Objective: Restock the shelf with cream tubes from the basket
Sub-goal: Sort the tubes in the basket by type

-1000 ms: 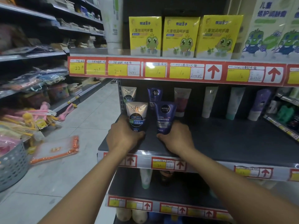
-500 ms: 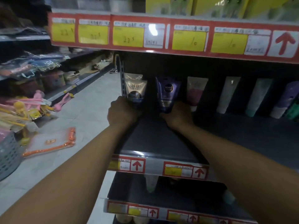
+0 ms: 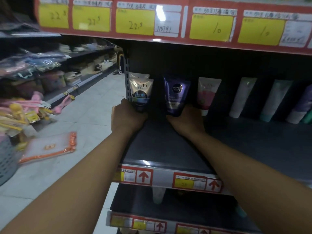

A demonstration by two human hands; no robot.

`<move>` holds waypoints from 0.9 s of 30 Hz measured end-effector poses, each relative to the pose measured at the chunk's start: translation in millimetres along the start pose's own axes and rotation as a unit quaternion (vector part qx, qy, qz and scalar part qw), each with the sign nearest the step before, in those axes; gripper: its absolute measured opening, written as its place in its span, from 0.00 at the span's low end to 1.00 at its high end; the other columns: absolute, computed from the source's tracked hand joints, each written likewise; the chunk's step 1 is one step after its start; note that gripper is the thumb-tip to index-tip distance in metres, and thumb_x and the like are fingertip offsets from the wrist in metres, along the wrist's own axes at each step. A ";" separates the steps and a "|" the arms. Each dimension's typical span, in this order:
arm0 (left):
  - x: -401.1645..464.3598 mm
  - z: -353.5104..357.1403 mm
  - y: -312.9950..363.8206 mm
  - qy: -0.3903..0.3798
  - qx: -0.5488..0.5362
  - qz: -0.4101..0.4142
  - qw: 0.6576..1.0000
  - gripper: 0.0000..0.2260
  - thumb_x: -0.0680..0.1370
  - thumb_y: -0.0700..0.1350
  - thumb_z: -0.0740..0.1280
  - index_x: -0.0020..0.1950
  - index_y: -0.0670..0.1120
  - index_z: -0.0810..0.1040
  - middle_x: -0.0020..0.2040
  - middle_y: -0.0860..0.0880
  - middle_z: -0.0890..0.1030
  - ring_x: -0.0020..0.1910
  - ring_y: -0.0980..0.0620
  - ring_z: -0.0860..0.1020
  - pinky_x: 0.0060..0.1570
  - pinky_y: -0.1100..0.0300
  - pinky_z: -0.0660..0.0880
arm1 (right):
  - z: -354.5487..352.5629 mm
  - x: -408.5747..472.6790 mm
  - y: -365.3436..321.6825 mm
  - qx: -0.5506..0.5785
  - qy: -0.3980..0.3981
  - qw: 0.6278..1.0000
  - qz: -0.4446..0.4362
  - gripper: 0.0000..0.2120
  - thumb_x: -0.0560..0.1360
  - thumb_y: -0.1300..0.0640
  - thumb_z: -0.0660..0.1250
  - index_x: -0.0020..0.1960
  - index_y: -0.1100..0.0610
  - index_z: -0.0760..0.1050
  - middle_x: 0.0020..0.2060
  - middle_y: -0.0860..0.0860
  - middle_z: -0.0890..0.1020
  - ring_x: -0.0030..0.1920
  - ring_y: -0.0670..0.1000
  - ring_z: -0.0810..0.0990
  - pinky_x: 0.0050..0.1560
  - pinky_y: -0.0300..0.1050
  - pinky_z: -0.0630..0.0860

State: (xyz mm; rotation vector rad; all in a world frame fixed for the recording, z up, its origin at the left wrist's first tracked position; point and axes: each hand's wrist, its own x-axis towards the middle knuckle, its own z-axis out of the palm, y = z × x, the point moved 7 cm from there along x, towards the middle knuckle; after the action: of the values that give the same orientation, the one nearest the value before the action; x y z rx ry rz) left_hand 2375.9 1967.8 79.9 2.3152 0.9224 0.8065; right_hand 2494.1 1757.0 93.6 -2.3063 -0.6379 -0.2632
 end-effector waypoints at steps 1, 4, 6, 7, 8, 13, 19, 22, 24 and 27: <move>0.6 0.1 -0.5 0.001 0.001 0.002 1.000 0.35 0.61 0.72 0.70 0.55 0.47 0.82 0.46 0.47 0.84 0.49 0.41 0.82 0.41 0.54 0.78 | 1.1 0.8 0.9 -0.002 0.000 1.000 0.000 0.28 0.71 0.43 0.78 0.63 0.60 0.78 0.58 0.56 0.84 0.58 0.58 0.83 0.52 0.43 0.77; 3.2 1.3 -1.8 0.008 0.002 0.008 1.000 0.34 0.62 0.72 0.71 0.56 0.47 0.83 0.46 0.47 0.84 0.49 0.41 0.82 0.42 0.53 0.80 | 2.9 2.3 0.5 -0.001 0.004 1.000 -0.010 0.29 0.69 0.41 0.77 0.62 0.58 0.79 0.58 0.55 0.84 0.58 0.58 0.83 0.55 0.47 0.80; 5.1 2.5 -2.8 0.011 0.002 0.010 1.000 0.34 0.63 0.71 0.70 0.56 0.47 0.82 0.47 0.47 0.84 0.50 0.41 0.82 0.45 0.51 0.82 | 4.5 3.8 1.1 -0.002 0.005 1.000 -0.013 0.30 0.69 0.40 0.77 0.62 0.59 0.79 0.57 0.56 0.84 0.57 0.58 0.83 0.56 0.51 0.81; 5.8 2.8 -3.4 0.014 0.001 0.012 1.000 0.34 0.63 0.72 0.70 0.56 0.47 0.82 0.47 0.47 0.84 0.51 0.41 0.82 0.46 0.50 0.82 | 5.1 4.4 0.9 -0.004 0.005 1.000 -0.016 0.30 0.69 0.40 0.77 0.62 0.59 0.79 0.57 0.56 0.84 0.57 0.58 0.83 0.56 0.52 0.81; 6.4 2.8 -3.7 0.017 0.000 0.013 1.000 0.34 0.64 0.72 0.70 0.57 0.47 0.82 0.47 0.47 0.84 0.51 0.41 0.82 0.46 0.49 0.82 | 5.9 4.8 1.0 -0.007 0.004 1.000 -0.018 0.30 0.69 0.40 0.77 0.61 0.59 0.79 0.57 0.56 0.84 0.57 0.59 0.83 0.56 0.52 0.81; 11.5 6.5 -7.2 0.020 -0.002 0.016 1.000 0.33 0.67 0.69 0.73 0.60 0.45 0.80 0.52 0.45 0.84 0.55 0.40 0.80 0.43 0.53 0.74 | 8.6 8.6 1.9 -0.015 0.003 1.000 -0.027 0.30 0.71 0.40 0.77 0.62 0.60 0.78 0.58 0.57 0.84 0.58 0.60 0.83 0.57 0.53 0.80; 10.8 5.8 -6.7 0.034 -0.005 0.024 0.999 0.35 0.68 0.67 0.75 0.63 0.42 0.78 0.56 0.43 0.84 0.59 0.38 0.79 0.46 0.52 0.74 | 10.6 9.9 3.8 -0.025 -0.007 0.999 -0.033 0.30 0.73 0.41 0.76 0.65 0.61 0.75 0.61 0.59 0.82 0.60 0.61 0.81 0.58 0.52 0.79; 9.7 5.2 -5.6 0.031 -0.005 0.024 0.999 0.37 0.66 0.68 0.73 0.64 0.43 0.78 0.57 0.43 0.84 0.59 0.38 0.79 0.46 0.53 0.74 | 10.2 9.7 3.1 -0.024 -0.006 0.999 -0.033 0.30 0.73 0.42 0.77 0.65 0.62 0.75 0.61 0.59 0.82 0.61 0.61 0.81 0.58 0.53 0.79; 9.7 5.8 -5.5 0.025 -0.004 0.023 0.999 0.36 0.68 0.67 0.74 0.65 0.43 0.77 0.58 0.43 0.83 0.61 0.38 0.79 0.47 0.52 0.74 | 10.2 9.7 3.1 -0.019 -0.008 0.999 -0.028 0.31 0.73 0.41 0.77 0.65 0.61 0.75 0.61 0.58 0.82 0.61 0.60 0.81 0.59 0.53 0.79; 10.6 7.3 -5.9 0.012 0.010 0.025 1.000 0.35 0.70 0.66 0.75 0.65 0.42 0.77 0.58 0.43 0.83 0.61 0.37 0.78 0.48 0.51 0.73 | 10.4 10.2 4.3 -0.017 -0.012 1.000 -0.021 0.31 0.72 0.42 0.78 0.65 0.61 0.76 0.61 0.57 0.82 0.61 0.59 0.81 0.57 0.49 0.79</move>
State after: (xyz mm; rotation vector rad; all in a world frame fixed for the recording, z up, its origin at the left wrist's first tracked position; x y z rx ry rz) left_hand 2384.7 1977.5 74.5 2.3586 0.8913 0.8516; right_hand 2505.1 1765.4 87.2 -2.3333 -0.7001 -0.2678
